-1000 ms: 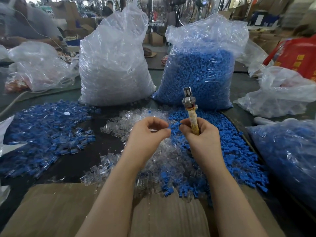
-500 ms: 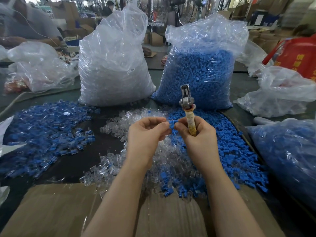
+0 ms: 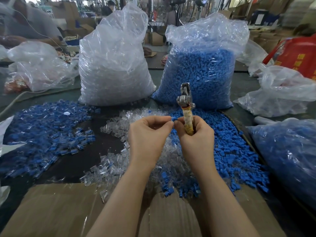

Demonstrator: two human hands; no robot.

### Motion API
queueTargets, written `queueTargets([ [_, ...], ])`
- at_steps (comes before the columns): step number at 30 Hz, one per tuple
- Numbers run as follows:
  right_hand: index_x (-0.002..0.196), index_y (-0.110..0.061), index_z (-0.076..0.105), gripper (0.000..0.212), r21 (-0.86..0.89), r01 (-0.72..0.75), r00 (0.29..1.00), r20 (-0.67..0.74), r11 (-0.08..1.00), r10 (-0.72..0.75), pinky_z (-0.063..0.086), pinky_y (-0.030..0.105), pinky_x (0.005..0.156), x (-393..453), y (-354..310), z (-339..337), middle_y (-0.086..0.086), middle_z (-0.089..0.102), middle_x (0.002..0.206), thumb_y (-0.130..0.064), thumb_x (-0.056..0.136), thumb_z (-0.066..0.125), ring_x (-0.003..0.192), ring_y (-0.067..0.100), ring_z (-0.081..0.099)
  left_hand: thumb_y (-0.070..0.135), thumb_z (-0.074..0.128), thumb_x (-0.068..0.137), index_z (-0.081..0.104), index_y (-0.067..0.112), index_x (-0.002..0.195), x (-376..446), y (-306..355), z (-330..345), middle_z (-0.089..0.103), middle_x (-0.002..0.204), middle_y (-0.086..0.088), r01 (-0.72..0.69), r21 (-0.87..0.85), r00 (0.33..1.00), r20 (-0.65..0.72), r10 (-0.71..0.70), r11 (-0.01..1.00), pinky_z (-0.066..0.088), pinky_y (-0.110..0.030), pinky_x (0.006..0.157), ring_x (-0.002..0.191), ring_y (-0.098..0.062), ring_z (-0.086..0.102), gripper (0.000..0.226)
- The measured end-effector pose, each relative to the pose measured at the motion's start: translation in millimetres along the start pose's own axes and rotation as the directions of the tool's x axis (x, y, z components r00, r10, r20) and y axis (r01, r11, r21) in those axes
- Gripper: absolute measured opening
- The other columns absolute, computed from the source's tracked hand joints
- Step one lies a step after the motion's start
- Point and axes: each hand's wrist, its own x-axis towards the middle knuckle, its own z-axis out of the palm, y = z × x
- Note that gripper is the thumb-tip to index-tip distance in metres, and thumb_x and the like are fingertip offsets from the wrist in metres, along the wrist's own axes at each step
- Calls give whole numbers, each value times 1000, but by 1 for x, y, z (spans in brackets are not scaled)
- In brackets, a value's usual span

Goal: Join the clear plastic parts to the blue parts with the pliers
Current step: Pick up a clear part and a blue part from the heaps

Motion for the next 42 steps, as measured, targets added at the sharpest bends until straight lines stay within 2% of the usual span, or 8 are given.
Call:
queueTargets([
  [8, 86, -22, 66, 6, 33, -28, 993, 116, 999, 24, 42, 31, 51, 0, -5, -6, 4, 61, 68, -21, 91, 69, 54, 10, 45, 9, 81, 77, 77, 24, 80, 1, -3, -1, 74, 74, 12, -99, 85, 995, 0, 99, 991, 56, -16, 68, 72, -2, 71, 16],
  [14, 89, -29, 68, 14, 37, -84, 959, 274, 996, 71, 56, 29, 72, 4, -8, -11, -4, 72, 82, -16, 92, 65, 79, 19, 67, 10, 80, 79, 76, 21, 78, 5, -8, -4, 74, 73, 7, -73, 58, 995, -57, 76, 996, 58, -23, 70, 73, -10, 72, 12],
  [16, 89, -28, 68, 11, -8, -92, 942, 323, 996, 89, 55, 21, 64, 7, -5, -17, -6, 70, 77, -16, 91, 66, 72, 14, 65, 7, 78, 80, 74, 21, 78, 7, -7, -6, 75, 73, 3, -45, -13, 998, -54, 44, 999, 56, -21, 67, 74, -13, 73, 15],
  [19, 89, -22, 64, 8, -79, -99, 906, 405, 992, 123, 38, 13, 47, 9, -1, -26, -13, 58, 62, -15, 90, 67, 49, 1, 47, 2, 75, 82, 72, 17, 80, 9, -6, -9, 75, 71, 0, -21, -142, 999, -49, 14, 990, 52, -15, 64, 72, -13, 72, 15],
  [25, 95, -8, 58, 12, -222, -23, 842, 522, 975, 138, 40, 34, 66, 9, 0, -30, 14, 56, 82, -13, 88, 67, 67, 16, 48, 4, 73, 84, 71, 14, 84, 13, -7, -17, 74, 71, 4, -63, -191, 998, -35, 57, 980, 53, -16, 65, 68, -6, 69, 10],
  [28, 96, -8, 56, 14, -240, -11, 833, 536, 971, 141, 37, 34, 65, 8, 1, -29, 2, 51, 77, -12, 88, 66, 64, 15, 44, 4, 73, 83, 72, 14, 83, 13, -7, -18, 74, 70, 5, -84, -187, 996, -26, 81, 979, 52, -15, 64, 65, -2, 67, 11],
  [35, 98, -7, 51, 16, -256, 21, 819, 559, 966, 130, 33, 35, 63, 6, 1, -27, 4, 48, 78, -9, 89, 63, 65, 18, 40, 2, 73, 83, 72, 12, 82, 14, -5, -21, 73, 69, 5, -103, -194, 995, -7, 103, 976, 53, -15, 65, 64, -2, 66, 11],
  [42, 81, -14, 53, 11, -313, 109, 854, 516, 944, 72, 33, 32, 56, 5, 1, -25, -3, 48, 63, -3, 81, 57, 56, 15, 40, 1, 73, 83, 72, 10, 84, 13, -4, -24, 74, 73, 2, -97, -188, 995, 13, 101, 977, 54, -17, 67, 67, -5, 67, 10],
])
